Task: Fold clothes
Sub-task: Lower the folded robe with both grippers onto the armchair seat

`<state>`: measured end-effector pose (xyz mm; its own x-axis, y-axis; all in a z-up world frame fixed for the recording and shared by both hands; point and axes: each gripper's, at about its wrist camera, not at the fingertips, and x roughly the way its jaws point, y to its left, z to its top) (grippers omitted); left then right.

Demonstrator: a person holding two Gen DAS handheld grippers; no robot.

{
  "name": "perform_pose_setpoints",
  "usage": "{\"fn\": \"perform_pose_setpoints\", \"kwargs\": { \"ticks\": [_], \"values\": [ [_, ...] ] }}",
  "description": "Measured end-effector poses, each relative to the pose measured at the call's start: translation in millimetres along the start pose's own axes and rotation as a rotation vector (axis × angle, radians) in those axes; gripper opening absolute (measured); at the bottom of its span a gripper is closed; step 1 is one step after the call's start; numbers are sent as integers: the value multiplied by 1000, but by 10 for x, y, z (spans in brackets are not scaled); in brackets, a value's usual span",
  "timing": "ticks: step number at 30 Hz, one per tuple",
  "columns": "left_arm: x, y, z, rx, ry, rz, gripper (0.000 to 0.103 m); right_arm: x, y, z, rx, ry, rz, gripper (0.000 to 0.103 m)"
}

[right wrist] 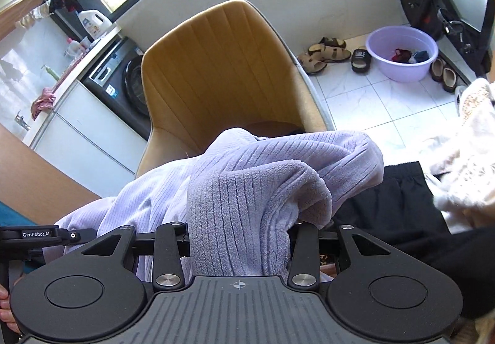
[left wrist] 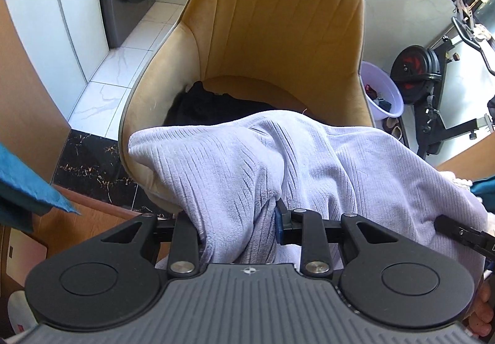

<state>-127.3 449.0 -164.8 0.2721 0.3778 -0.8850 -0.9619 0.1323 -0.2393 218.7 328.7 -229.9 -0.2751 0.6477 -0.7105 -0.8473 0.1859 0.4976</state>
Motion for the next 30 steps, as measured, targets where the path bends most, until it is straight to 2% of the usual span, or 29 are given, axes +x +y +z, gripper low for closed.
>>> {"fn": "perform_pose_setpoints", "kwargs": {
  "ticks": [4, 7, 11, 16, 22, 26, 30],
  "values": [
    [373, 119, 472, 30, 29, -32, 30, 440, 112, 265, 10, 11, -28, 36],
    [692, 371, 865, 66, 37, -61, 30, 834, 141, 510, 28, 17, -65, 36],
    [1120, 769, 1343, 53, 65, -62, 30, 1429, 141, 857, 63, 35, -89, 36],
    [1578, 940, 1739, 107, 67, -49, 31, 2167, 225, 1255, 40, 53, -121, 36],
    [2101, 915, 1984, 150, 64, -33, 31, 2881, 156, 1559, 23, 74, -147, 36],
    [2434, 972, 2060, 123, 113, -20, 31, 3275, 23, 1639, 45, 119, -172, 36],
    [2602, 1026, 2052, 86, 164, -1, 31, 3574, -100, 1656, 45, 178, -197, 36]
  ]
}}
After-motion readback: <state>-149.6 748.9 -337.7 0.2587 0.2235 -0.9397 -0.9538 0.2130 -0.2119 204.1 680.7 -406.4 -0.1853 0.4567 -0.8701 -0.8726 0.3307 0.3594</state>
